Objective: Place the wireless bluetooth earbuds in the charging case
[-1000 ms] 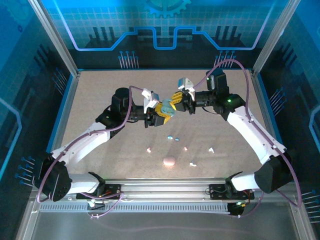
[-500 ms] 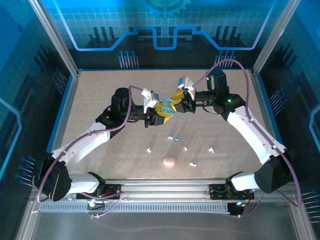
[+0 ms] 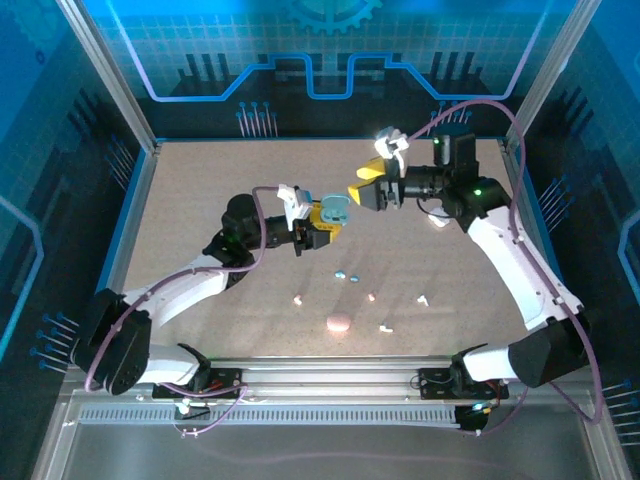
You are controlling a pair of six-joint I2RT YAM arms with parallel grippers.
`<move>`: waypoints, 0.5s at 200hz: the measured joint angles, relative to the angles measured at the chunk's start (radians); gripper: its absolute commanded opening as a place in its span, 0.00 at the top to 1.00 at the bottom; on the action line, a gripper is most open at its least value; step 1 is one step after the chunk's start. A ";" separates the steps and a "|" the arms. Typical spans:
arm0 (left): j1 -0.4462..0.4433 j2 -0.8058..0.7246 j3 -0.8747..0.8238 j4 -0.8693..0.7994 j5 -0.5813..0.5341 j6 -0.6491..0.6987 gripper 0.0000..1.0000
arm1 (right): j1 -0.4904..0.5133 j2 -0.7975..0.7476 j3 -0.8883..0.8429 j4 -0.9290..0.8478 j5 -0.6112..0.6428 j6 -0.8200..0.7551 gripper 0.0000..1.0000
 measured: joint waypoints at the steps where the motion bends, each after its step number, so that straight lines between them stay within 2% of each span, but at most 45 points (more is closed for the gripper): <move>1: 0.000 0.003 -0.003 0.007 -0.003 -0.002 0.64 | -0.004 -0.002 0.000 -0.001 0.005 0.009 0.39; 32: 0.000 0.047 -0.056 0.145 -0.064 -0.045 0.64 | -0.073 -0.071 -0.071 -0.005 0.127 0.185 0.43; 53: 0.000 0.055 -0.074 0.211 -0.094 -0.063 0.65 | -0.101 -0.104 -0.143 -0.040 0.228 0.271 0.52; 80: 0.000 0.055 -0.090 0.271 -0.123 -0.079 0.65 | -0.106 -0.082 -0.229 -0.100 0.317 0.350 0.65; 100: 0.001 0.049 -0.104 0.285 -0.138 -0.096 0.65 | -0.099 -0.035 -0.296 -0.124 0.340 0.389 0.68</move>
